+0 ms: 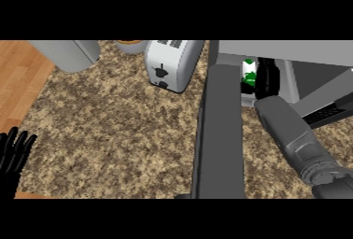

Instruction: Pick up the milk, place it into the microwave and close the microwave

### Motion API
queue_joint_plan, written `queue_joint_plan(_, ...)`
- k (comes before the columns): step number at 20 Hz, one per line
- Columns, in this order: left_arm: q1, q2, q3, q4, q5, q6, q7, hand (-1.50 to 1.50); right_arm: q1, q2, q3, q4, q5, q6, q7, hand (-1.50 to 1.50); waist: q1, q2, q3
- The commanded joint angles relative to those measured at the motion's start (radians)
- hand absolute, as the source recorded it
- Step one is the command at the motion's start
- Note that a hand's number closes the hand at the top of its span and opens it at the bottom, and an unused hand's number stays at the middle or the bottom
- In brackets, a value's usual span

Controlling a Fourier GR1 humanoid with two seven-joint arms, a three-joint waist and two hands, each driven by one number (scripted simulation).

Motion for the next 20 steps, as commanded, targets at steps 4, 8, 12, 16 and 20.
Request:
queue_joint_plan(4,-0.002,-0.003,0.002,-0.004,-0.013,0.004,-0.019,-1.50,0.030,0.026,-0.014,-0.019,-0.010,0.015,-0.042,-1.50,-0.019,-0.006,0.000)
queue_joint_plan(8,0.011,-0.043,-0.028,0.003,-0.058,0.022,-0.053,-1.50,0.054,0.009,-0.039,-0.026,-0.032,0.050,-0.059,-1.50,-0.028,-0.008,0.000)
queue_joint_plan(12,0.080,-0.039,0.001,-0.064,-0.003,0.005,-0.024,-1.50,0.062,-0.009,-0.050,-0.043,-0.040,0.128,-0.088,-1.50,-0.038,-0.022,0.000)
queue_joint_plan(16,0.092,-0.066,-0.037,-0.073,-0.053,0.014,-0.035,-1.50,0.144,0.007,-0.094,-0.081,-0.086,0.219,-0.191,-1.50,-0.060,-0.025,0.001)
queue_joint_plan(20,0.130,-0.083,-0.032,-0.050,-0.086,0.006,-0.103,-1.50,0.153,0.024,-0.097,-0.081,-0.089,0.317,-0.220,-1.50,-0.076,-0.035,-0.002)
